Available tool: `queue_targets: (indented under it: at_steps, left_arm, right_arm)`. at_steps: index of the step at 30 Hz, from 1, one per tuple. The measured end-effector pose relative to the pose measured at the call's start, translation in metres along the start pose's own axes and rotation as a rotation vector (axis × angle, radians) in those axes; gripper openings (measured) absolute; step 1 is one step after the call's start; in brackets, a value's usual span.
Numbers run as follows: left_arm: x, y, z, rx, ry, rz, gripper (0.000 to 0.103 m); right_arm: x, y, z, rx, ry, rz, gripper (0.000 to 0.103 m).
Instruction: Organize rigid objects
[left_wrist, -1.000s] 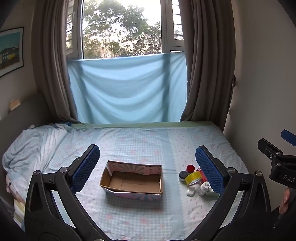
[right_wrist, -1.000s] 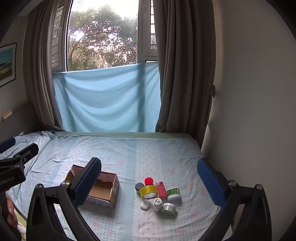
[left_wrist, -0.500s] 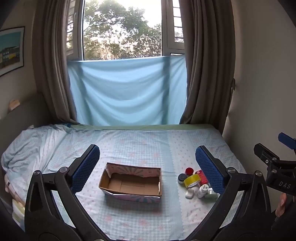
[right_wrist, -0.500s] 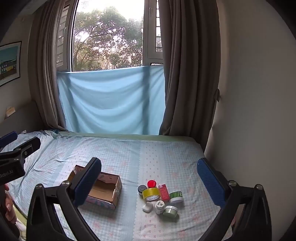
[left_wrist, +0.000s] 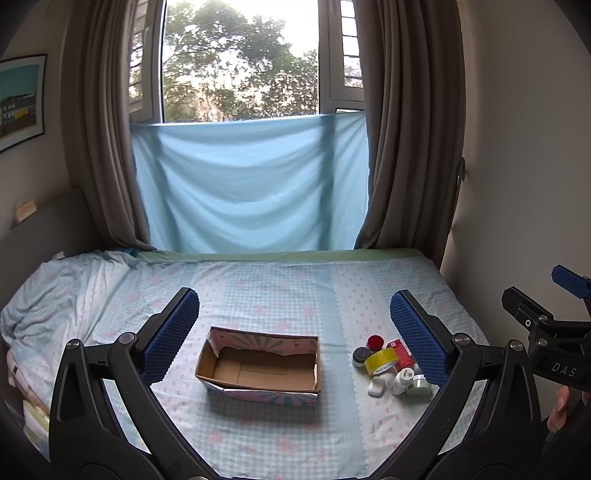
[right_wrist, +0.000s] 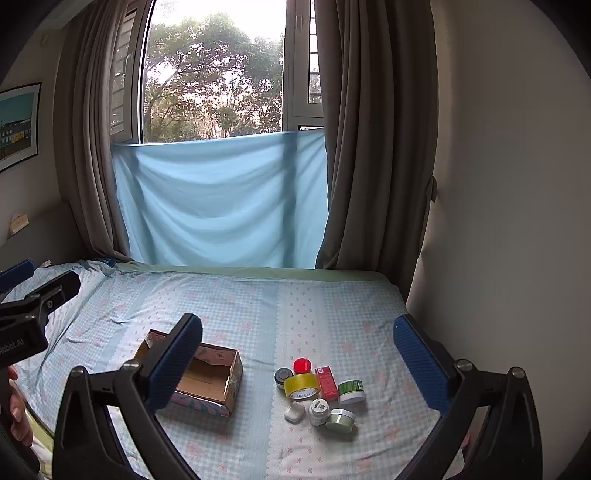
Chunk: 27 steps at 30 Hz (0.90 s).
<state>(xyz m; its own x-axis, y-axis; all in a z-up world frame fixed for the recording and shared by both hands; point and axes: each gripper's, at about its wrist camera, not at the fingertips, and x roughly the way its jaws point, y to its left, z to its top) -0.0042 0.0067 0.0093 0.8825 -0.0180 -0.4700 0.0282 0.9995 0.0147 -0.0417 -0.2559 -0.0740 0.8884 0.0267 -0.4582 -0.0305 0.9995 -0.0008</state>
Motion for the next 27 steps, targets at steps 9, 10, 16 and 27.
queue_targets:
  at_steps: [9,10,16,27]
  left_arm:
    - [-0.0012,0.0007,0.0010,-0.001,-0.005,-0.002,0.103]
    - [-0.0014,0.0003,0.0007,-0.001,-0.006,-0.002,0.103]
    - [-0.0029,-0.0017,0.0007,0.003,-0.011,0.001,0.103]
    - [-0.0051,-0.0027,0.0006,0.000,-0.015,-0.004,0.103]
  right_arm:
    - [0.0004,0.0007,-0.0016,0.001,-0.002,0.001,0.103]
    - [-0.0002,0.0007,-0.0007,0.003,-0.002,0.002,0.103]
    - [-0.0005,0.0002,0.0000,0.003,-0.003,0.004,0.103]
    - [-0.0027,0.0015,-0.0015,0.004,-0.008,0.007,0.103]
